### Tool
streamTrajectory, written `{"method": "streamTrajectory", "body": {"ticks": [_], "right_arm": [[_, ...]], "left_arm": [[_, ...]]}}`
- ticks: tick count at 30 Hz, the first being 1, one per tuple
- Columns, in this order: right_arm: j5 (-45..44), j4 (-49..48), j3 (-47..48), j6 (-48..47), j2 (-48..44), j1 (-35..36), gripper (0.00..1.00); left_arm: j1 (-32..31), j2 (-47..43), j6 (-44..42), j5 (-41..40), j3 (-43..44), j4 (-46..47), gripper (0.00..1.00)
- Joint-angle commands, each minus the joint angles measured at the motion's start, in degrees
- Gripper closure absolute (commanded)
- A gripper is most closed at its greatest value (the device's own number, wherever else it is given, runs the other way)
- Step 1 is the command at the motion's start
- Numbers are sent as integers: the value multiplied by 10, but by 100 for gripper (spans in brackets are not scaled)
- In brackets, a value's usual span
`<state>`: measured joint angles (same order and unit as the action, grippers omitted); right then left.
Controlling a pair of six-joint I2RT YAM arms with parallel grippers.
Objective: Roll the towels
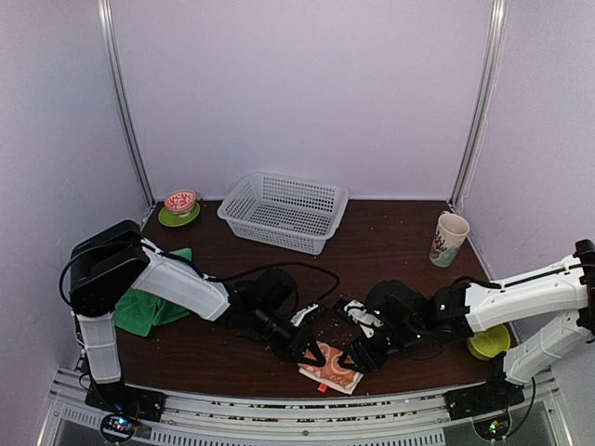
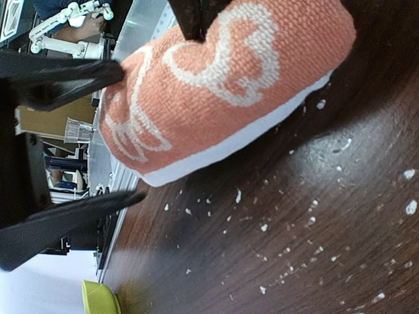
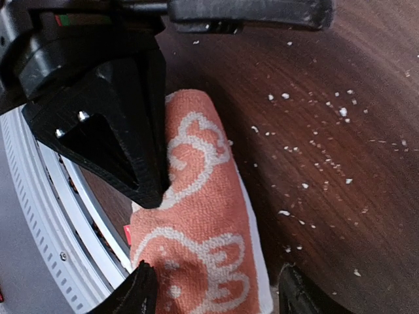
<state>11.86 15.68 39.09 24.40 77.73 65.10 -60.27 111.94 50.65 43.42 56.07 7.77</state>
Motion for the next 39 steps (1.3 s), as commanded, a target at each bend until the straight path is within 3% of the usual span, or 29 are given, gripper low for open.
{"method": "streamTrajectory", "body": {"ticks": [1, 7, 15, 20, 30, 35, 39], "right_arm": [[51, -31, 4, -1, 42, -4, 40], [-42, 37, 34, -22, 78, 35, 49], [-211, 115, 94, -15, 136, 129, 51], [-248, 126, 109, -3, 148, 148, 48], [-194, 105, 95, 27, 81, 145, 29], [-74, 32, 44, 64, -7, 82, 11], [18, -22, 15, 79, -26, 21, 5]], "left_arm": [[-6, -4, -15, -27, -16, -39, 97], [-8, -40, -19, -40, -26, -60, 96], [-7, -131, -20, -50, -60, -87, 91], [-7, -138, -13, -56, -67, -78, 91], [-7, -48, 6, -50, -47, -24, 94], [-7, -46, 6, -52, -60, -15, 94], [-7, -42, 6, -54, -63, -11, 94]]}}
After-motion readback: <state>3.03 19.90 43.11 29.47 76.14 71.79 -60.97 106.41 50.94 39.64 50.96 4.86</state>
